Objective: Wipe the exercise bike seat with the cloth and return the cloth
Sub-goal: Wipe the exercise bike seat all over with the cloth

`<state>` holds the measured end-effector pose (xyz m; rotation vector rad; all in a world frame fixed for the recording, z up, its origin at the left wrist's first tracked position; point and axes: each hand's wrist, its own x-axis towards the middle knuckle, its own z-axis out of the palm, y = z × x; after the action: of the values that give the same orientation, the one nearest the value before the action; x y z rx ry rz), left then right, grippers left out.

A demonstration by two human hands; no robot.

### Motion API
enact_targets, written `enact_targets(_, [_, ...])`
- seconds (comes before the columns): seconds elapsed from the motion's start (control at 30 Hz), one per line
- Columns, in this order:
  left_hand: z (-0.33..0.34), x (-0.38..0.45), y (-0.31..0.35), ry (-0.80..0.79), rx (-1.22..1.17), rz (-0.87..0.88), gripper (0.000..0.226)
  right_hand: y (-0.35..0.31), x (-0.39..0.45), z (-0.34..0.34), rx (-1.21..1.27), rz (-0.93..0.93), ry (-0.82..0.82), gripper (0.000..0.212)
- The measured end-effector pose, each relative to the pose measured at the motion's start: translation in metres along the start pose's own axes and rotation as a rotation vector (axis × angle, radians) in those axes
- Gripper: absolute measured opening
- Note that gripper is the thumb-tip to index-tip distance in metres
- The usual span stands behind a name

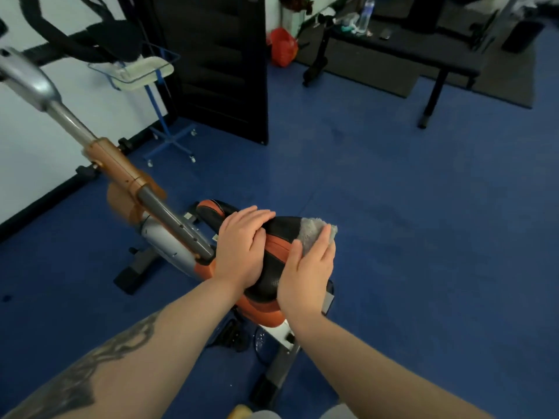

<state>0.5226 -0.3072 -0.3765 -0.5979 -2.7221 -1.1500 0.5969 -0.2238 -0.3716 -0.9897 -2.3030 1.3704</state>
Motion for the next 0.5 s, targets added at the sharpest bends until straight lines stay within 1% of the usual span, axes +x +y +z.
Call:
enact_targets(0.1, [0.000, 0.002, 0.001, -0.008, -0.006, -0.021, 0.038, 0.007, 0.025, -0.014, -0.080, -0.145, -0.152, 0.054])
enact_targets(0.23, [-0.002, -0.001, 0.005, 0.016, 0.037, -0.104, 0.040, 0.008, 0.071, -0.033, -0.260, -0.379, -0.474, 0.045])
enact_targets(0.3, [-0.004, -0.004, 0.007, 0.084, 0.096, -0.181, 0.039, 0.004, 0.089, -0.036, -0.380, -0.498, -0.644, 0.046])
enact_targets(0.37, [-0.004, -0.009, 0.011, 0.152, 0.208, -0.266, 0.040, 0.001, 0.102, -0.037, -0.456, -0.636, -0.761, 0.050])
enact_targets(0.43, [0.001, -0.016, 0.020, 0.226, 0.311, -0.403, 0.041, 0.000, 0.107, -0.043, -0.553, -0.824, -0.828, 0.054])
enact_targets(0.47, [0.006, -0.020, 0.027, 0.266, 0.309, -0.484, 0.041, 0.003, 0.107, -0.047, -0.614, -0.947, -0.842, 0.055])
enact_targets(0.5, [0.013, -0.024, 0.035, 0.309, 0.253, -0.561, 0.041, 0.007, 0.105, -0.053, -0.639, -1.054, -0.852, 0.056])
